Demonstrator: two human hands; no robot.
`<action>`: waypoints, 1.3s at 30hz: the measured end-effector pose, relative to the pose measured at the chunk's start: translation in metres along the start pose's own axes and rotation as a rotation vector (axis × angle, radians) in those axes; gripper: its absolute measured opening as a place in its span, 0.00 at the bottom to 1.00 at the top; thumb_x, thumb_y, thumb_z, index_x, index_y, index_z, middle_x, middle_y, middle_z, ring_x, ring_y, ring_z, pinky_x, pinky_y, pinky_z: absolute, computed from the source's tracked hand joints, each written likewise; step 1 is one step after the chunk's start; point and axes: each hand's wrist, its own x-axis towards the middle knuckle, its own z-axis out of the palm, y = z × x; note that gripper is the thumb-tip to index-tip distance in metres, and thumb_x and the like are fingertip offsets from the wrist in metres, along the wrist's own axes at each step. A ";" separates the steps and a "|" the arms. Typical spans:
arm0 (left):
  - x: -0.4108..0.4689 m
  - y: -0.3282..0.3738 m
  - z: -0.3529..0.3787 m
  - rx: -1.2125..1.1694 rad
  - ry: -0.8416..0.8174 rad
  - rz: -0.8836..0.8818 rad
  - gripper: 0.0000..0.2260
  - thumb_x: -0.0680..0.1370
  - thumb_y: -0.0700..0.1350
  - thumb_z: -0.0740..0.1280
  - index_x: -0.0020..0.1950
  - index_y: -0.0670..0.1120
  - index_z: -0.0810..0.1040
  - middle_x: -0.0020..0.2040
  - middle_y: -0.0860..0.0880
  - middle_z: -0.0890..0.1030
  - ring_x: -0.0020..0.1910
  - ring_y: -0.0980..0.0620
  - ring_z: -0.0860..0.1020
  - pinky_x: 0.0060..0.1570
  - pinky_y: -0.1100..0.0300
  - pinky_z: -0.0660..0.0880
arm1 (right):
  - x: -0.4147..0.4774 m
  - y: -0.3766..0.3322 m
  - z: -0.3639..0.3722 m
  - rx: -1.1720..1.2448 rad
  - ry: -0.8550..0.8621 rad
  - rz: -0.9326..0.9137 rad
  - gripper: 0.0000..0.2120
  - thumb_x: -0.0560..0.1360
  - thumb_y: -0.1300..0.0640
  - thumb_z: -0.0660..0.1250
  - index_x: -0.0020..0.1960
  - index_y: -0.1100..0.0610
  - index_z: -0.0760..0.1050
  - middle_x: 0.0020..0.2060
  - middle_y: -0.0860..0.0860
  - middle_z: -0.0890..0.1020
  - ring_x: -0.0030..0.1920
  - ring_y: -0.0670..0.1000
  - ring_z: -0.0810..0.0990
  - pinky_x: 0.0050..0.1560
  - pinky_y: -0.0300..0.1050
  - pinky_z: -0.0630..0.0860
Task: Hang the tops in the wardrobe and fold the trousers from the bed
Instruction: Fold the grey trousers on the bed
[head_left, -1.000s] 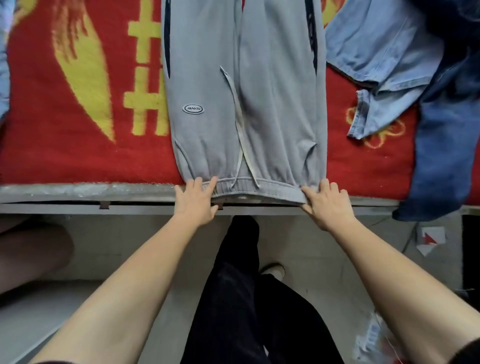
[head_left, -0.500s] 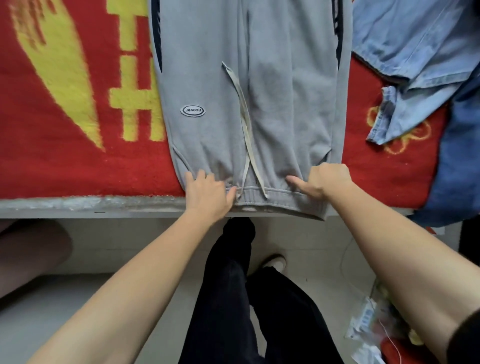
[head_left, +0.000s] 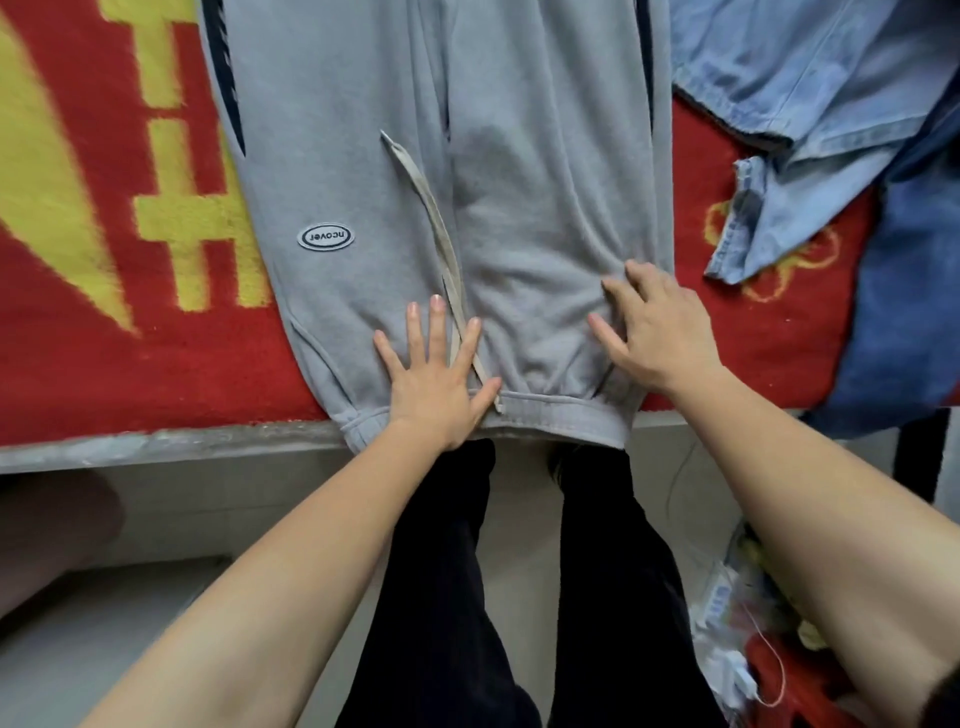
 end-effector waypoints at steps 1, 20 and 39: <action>-0.002 0.002 -0.002 -0.003 0.017 -0.013 0.35 0.78 0.67 0.46 0.80 0.54 0.43 0.78 0.39 0.34 0.76 0.36 0.34 0.67 0.26 0.40 | 0.006 0.004 -0.004 0.094 0.082 0.030 0.22 0.79 0.43 0.60 0.65 0.57 0.75 0.63 0.59 0.76 0.64 0.61 0.74 0.57 0.55 0.73; 0.022 0.186 -0.023 -0.573 0.075 -0.194 0.11 0.72 0.44 0.67 0.54 0.46 0.77 0.48 0.45 0.82 0.50 0.41 0.79 0.43 0.53 0.72 | 0.103 0.061 -0.049 0.701 -0.017 0.404 0.15 0.76 0.57 0.61 0.57 0.55 0.82 0.53 0.53 0.85 0.55 0.54 0.81 0.58 0.49 0.76; -0.072 -0.067 -0.043 -1.369 0.305 -0.631 0.01 0.69 0.38 0.66 0.38 0.43 0.76 0.31 0.52 0.76 0.29 0.59 0.70 0.31 0.62 0.67 | 0.142 -0.241 -0.096 0.926 -0.004 -0.018 0.14 0.80 0.62 0.57 0.58 0.59 0.78 0.48 0.51 0.82 0.52 0.53 0.79 0.56 0.47 0.74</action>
